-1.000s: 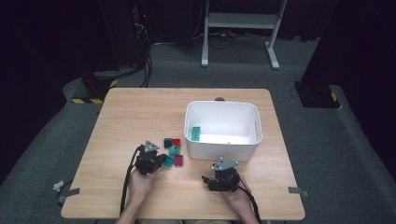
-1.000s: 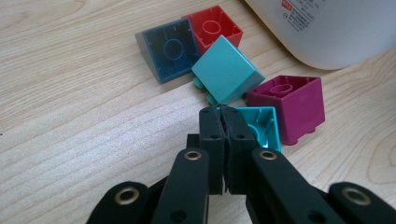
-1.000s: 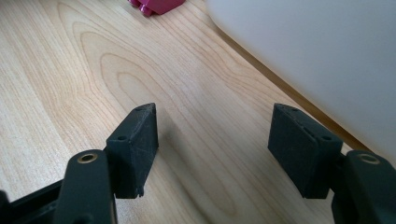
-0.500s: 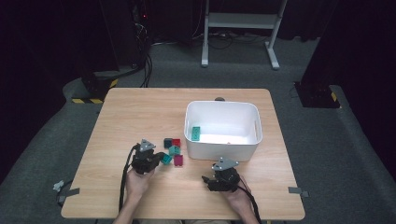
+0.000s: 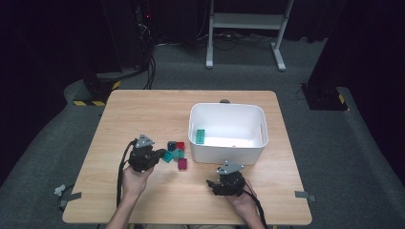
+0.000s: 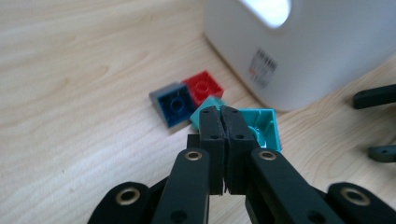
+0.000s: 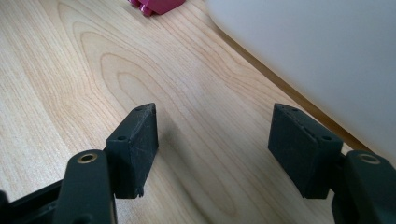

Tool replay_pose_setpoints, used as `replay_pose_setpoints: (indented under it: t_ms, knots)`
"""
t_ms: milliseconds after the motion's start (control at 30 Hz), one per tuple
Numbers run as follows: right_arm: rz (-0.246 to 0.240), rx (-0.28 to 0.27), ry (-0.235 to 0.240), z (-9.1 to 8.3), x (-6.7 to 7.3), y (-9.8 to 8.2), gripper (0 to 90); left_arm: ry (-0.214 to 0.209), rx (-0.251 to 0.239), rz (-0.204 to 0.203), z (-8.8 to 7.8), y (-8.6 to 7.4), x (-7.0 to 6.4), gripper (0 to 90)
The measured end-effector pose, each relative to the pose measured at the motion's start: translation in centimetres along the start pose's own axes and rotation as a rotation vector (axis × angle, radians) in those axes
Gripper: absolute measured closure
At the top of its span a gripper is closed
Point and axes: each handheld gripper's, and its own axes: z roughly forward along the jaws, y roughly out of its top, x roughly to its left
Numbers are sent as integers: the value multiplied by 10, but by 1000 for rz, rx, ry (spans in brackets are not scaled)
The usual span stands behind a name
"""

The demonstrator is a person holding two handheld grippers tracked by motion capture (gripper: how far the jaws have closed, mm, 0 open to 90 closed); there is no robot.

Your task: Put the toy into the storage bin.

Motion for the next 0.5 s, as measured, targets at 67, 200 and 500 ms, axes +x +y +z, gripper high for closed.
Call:
replay_pose_setpoints:
  t_ms: [67, 200, 500]
  knots:
    - [1, 0, 0, 0, 0, 0, 330, -12, -13, 23, -4, 8, -3, 881]
    - [0, 0, 0, 0, 0, 0, 330, -36, -19, 55, -8, 26, -9, 881]
    - [1, 1, 1, 0, 0, 0, 327, -113, -56, 66, -17, 62, -17, 882]
